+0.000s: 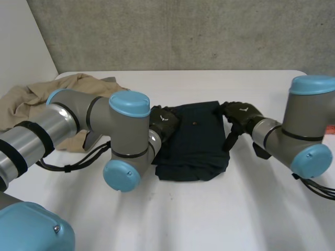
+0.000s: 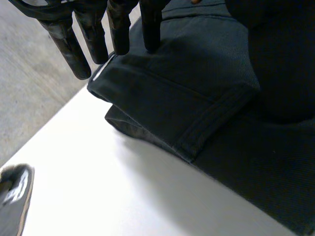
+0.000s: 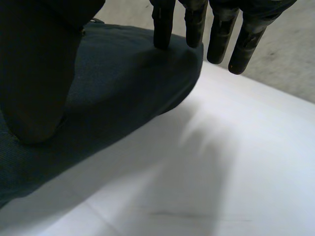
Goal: Fold the laundry.
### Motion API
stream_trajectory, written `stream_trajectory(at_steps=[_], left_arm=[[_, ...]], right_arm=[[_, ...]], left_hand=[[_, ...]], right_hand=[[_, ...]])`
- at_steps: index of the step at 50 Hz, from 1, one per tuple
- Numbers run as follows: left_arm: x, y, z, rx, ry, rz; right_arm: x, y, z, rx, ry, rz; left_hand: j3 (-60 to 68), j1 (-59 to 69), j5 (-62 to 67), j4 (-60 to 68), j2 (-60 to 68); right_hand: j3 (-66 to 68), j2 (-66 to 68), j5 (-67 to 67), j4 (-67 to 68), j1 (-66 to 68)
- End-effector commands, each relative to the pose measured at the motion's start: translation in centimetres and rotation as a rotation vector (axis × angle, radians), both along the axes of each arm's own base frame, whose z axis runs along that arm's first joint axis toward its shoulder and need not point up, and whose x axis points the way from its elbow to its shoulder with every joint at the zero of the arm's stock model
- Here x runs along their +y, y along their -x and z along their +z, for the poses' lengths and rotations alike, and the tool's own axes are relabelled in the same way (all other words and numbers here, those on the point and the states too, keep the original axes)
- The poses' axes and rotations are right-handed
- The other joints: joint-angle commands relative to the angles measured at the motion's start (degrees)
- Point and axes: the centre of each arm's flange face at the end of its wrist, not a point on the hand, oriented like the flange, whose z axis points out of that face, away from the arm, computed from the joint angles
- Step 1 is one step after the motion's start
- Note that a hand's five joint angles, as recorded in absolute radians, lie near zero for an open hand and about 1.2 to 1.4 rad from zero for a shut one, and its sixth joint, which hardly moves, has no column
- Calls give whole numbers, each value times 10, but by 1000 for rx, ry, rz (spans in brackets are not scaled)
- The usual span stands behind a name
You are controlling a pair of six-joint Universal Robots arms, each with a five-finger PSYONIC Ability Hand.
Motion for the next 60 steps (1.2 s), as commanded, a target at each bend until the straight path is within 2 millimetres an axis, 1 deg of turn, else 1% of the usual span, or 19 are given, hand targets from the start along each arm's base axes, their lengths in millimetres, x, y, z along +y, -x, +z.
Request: stream_trajectory(at_steps=[1,5,9,14,15,18,19,22,23,27,29,32,34,36,39,47,50,55,60], left_arm=[[9,-6,-7,-69,-23,-6],[10,-6,-6,-73,-27,-9],[10,-5,6,-54,-5,-11],[12,-8,48,13,56,-6],[14,-10,58,28,66,-9],[20,-13,72,52,76,-29],[24,-14,85,81,88,-57],[33,-17,105,132,95,-112],[38,-20,115,167,79,-158],[46,-29,129,246,18,-292],[48,-33,133,273,-10,-347],[51,-40,137,320,-67,-436],[52,-42,139,341,-96,-470],[51,-44,140,365,-126,-487],[46,-48,140,380,-141,-467],[48,-48,133,372,-161,-465],[48,-48,132,372,-161,-465],[48,-48,132,371,-162,-466],[47,-49,131,374,-166,-460]], right_arm=[[-3,-9,-24,77,-29,12],[-4,-8,-32,170,-12,24],[-6,-7,-20,202,33,12],[5,-3,30,159,124,-4],[9,-2,35,153,131,-4],[24,3,53,121,190,-11],[27,4,55,115,210,-12],[40,7,51,105,244,-6],[53,9,43,101,259,4],[85,2,29,88,300,48],[107,-8,14,75,319,94],[120,-13,1,69,327,123],[127,-19,-18,74,309,146],[129,-23,-35,83,296,155],[130,-29,-43,88,305,160],[100,-47,-52,151,448,93],[94,-52,-53,169,477,99],[78,-62,-55,177,517,91],[67,-69,-56,173,525,90]], left_hand=[[45,34,41,34,34],[42,31,38,31,31],[37,26,33,26,26],[25,14,21,14,14],[20,9,16,9,9],[22,11,17,11,11],[23,13,19,12,13],[27,16,22,16,16],[33,23,29,22,23],[54,43,49,43,43],[54,43,49,43,43],[55,44,51,44,45],[59,48,54,48,48],[64,53,59,53,53],[66,55,61,54,55],[66,55,61,54,55],[64,53,59,53,53],[66,55,61,54,55],[64,53,59,53,53]], right_hand=[[-24,-26,-39,-37,-22],[-24,-26,-39,-37,-22],[-24,-26,-39,-37,-22],[-24,-26,-39,-37,-22],[-24,-26,-39,-37,-22],[-24,-26,-39,-37,-22],[-24,-26,-39,-37,-22],[-24,-26,-39,-37,-22],[-24,-26,-39,-37,-22],[-24,-26,-39,-37,-22],[-24,-26,-39,-37,-22],[-24,-26,-39,-37,-22],[-24,-26,-39,-37,-22],[-24,-26,-39,-37,-22],[-24,-26,-39,-37,-22],[-24,-26,-39,-37,-22],[-23,-26,-38,-36,-21],[150,147,135,137,152],[237,235,223,225,240]])
